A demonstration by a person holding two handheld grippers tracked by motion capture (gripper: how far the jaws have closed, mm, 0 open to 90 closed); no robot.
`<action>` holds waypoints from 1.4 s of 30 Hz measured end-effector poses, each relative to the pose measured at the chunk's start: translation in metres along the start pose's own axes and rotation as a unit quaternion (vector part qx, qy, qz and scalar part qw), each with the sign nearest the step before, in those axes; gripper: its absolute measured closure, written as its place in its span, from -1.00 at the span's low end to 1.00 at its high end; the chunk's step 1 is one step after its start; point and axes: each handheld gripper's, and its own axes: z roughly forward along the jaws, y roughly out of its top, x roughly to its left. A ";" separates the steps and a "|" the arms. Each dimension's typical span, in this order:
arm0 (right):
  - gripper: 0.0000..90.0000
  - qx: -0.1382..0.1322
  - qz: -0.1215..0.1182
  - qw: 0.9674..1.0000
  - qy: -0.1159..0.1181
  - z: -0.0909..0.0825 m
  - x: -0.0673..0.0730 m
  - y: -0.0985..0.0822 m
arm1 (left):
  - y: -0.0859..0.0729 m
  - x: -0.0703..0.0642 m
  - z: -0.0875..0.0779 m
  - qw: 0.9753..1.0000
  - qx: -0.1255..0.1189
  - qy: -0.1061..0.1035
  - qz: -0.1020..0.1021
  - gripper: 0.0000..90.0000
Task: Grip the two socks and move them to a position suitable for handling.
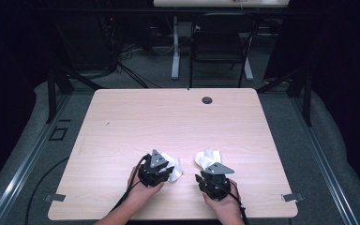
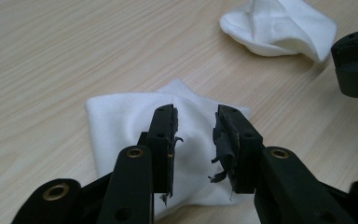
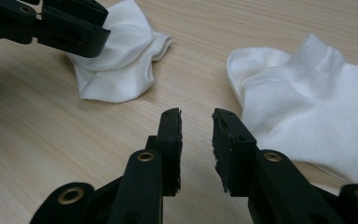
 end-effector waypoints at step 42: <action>0.59 -0.001 0.005 1.000 0.007 0.002 0.000 0.001 | 0.003 0.000 0.014 0.999 0.015 -0.015 -0.028 1.00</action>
